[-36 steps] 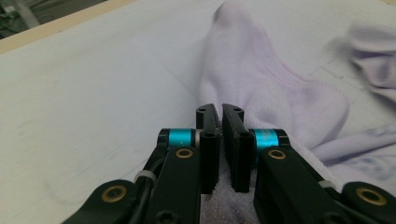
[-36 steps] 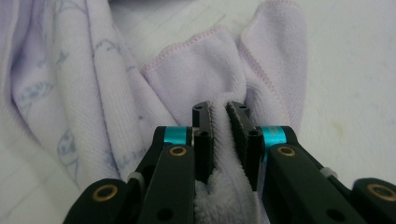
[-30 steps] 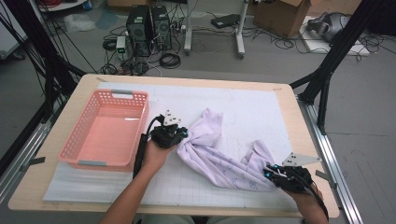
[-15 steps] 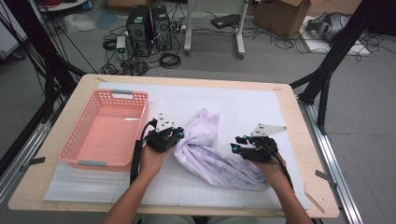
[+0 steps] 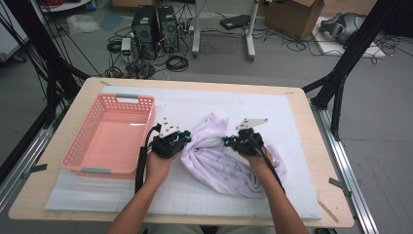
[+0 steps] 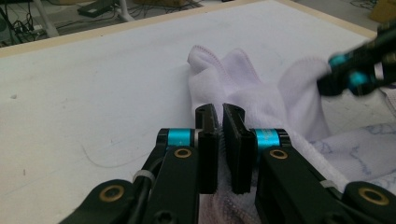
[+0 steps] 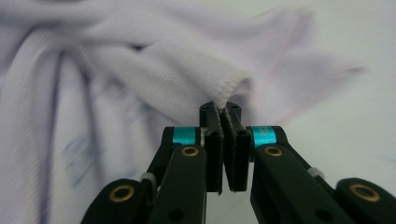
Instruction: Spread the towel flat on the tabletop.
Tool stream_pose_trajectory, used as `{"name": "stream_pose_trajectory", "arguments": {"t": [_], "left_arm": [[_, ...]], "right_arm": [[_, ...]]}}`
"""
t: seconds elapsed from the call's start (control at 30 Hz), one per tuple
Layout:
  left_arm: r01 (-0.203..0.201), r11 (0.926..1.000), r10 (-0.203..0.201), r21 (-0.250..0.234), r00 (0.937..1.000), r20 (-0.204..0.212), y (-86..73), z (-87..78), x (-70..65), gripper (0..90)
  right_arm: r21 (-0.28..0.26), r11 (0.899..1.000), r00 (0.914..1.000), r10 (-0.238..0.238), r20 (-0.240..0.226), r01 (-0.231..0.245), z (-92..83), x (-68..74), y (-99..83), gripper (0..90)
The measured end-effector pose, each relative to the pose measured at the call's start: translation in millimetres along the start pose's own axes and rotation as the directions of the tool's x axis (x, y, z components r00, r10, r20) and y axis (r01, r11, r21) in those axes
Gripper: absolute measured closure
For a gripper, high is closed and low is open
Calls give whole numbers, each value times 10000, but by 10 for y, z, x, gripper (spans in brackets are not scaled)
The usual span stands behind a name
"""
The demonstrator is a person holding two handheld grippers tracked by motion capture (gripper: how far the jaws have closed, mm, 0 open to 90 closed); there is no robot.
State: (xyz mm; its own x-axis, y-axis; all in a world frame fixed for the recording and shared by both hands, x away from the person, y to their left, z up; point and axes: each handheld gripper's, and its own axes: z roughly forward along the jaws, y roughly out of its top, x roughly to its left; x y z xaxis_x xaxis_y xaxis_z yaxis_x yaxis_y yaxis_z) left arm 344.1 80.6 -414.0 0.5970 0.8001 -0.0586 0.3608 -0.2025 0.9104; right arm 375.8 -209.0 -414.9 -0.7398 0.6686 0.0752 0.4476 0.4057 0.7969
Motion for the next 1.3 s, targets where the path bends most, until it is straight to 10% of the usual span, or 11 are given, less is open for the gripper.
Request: {"name": "stream_pose_trajectory", "arguments": {"t": [0.13, 0.27, 0.47, 0.53, 0.63, 0.8, 1.03, 1.13, 1.3], "left_arm": [[216, 9995, -221, -214, 9995, -247, 8, 70, -7, 841], [688, 9972, -697, -299, 9971, -303, 6, 126, 14, 809], [775, 9970, -777, -74, 9967, -252, -9, 114, 71, 774], [774, 9970, -774, -19, 9970, 20, -1, 103, 43, 726], [575, 9983, -568, -129, 9973, 468, 31, 128, -52, 671], [77, 9993, -136, 374, 9869, 1605, 86, 270, -273, 538], [-1043, 9880, 736, 1143, 9665, 2458, 246, 457, -545, 450], [-1509, 9780, 1075, 1437, 9561, 2725, 262, 578, -661, 439], [-2055, 9551, 1467, 2135, 9538, 2621, 221, 811, -829, 422]], "right_arm": [[-518, 9983, 9937, 322, 1072, -267, -143, -195, 127, 884], [-870, 9923, 9603, 1084, 2571, -887, -305, -469, 239, 884], [-1944, 9505, 8564, 3038, 4175, -2425, -581, -853, 202, 884], [-2345, 9307, 8441, 3556, 4013, -2806, -637, -892, 195, 883], [-1917, 9488, 8646, 3087, 3965, -2509, -612, -851, 214, 865], [-777, 9642, 8937, 2641, 3627, -2534, -522, -807, 168, 568], [-701, 9766, 9236, 2150, 3173, -2033, -848, -755, -169, 512], [177, 9829, 9462, 1717, 2741, -1834, -873, -751, -408, 491], [785, 9733, 9431, 1870, 2750, -2158, -817, -745, -705, 436]]}}
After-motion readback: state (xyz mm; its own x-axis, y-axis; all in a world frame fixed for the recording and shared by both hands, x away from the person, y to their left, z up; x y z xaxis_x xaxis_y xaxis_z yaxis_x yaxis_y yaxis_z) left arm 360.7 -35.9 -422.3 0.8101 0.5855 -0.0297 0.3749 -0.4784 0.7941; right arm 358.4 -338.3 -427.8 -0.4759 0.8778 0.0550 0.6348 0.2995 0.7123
